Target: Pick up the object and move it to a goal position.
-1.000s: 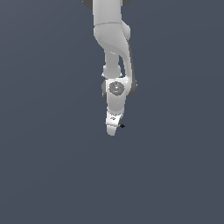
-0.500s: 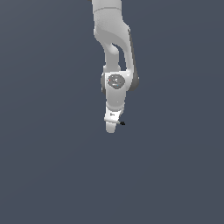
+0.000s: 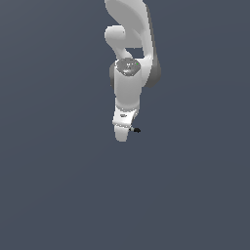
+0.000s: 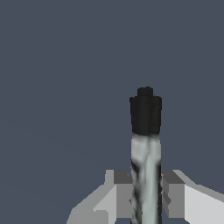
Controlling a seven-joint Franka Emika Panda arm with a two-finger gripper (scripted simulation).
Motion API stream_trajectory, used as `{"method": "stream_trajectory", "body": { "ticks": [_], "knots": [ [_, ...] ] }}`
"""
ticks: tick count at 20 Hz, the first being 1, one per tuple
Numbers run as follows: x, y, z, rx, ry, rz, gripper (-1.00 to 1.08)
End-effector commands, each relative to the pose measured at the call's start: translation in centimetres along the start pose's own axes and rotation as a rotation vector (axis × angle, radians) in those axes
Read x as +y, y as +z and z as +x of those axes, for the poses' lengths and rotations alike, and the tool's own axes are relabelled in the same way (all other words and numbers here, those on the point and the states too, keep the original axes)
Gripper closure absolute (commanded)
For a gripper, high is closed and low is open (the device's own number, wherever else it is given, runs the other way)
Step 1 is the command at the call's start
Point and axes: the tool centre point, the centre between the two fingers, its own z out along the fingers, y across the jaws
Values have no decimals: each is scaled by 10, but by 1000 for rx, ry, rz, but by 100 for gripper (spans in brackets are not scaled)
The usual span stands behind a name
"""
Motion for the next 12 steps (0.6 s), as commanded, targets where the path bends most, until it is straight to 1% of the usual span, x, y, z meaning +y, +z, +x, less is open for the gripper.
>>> {"method": "stream_trajectory", "body": {
  "ticks": [1,12],
  "knots": [
    [6,-27,0,1,-1,1,108],
    [34,-139,-2,2,0,1,108]
  ]
}}
